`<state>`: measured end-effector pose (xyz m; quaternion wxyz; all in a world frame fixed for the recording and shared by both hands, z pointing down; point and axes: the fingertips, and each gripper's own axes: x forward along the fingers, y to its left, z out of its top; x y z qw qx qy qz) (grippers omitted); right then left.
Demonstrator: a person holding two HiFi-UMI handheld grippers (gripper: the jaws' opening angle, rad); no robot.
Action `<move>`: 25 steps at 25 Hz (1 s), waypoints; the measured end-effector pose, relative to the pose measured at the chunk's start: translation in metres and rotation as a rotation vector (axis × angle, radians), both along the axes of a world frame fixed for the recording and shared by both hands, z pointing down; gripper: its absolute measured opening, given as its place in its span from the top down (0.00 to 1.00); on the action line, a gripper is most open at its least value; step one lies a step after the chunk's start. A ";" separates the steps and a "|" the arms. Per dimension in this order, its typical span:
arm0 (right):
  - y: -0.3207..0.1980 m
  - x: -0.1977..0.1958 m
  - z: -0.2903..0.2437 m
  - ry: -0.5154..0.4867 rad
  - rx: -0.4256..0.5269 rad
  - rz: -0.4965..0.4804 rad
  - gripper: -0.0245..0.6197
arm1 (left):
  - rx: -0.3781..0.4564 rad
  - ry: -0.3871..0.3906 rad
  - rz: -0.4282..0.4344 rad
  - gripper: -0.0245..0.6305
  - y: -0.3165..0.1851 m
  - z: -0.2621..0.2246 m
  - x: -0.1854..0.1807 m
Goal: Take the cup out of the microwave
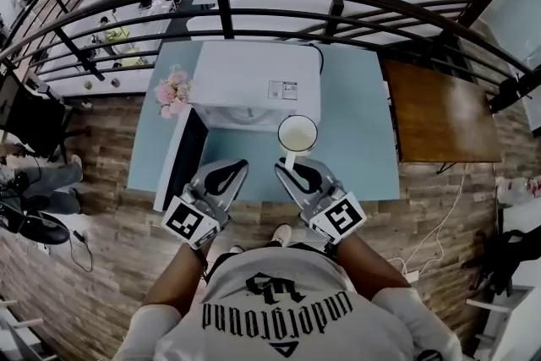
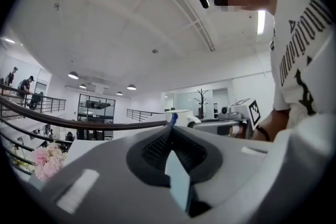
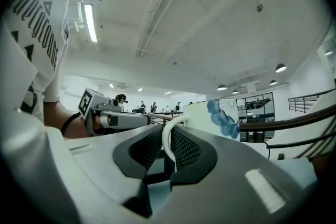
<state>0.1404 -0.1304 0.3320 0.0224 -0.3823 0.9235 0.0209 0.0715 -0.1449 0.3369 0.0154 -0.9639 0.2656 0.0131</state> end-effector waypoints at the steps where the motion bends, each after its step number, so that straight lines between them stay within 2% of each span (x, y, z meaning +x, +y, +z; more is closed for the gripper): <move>1: 0.002 -0.005 -0.002 -0.006 0.001 0.008 0.88 | -0.001 -0.003 0.009 0.89 0.004 0.000 -0.006; 14: 0.073 -0.084 -0.021 -0.035 0.011 0.106 0.88 | -0.005 0.001 0.101 0.89 0.089 -0.009 -0.106; 17: 0.094 -0.096 -0.022 -0.038 0.010 0.124 0.88 | -0.027 0.008 0.117 0.89 0.107 -0.011 -0.119; 20: 0.113 -0.102 -0.024 -0.044 0.011 0.134 0.88 | -0.001 0.017 0.122 0.89 0.120 -0.011 -0.128; 25: 0.136 -0.090 -0.023 -0.042 0.013 0.114 0.88 | 0.004 0.013 0.109 0.89 0.139 -0.015 -0.123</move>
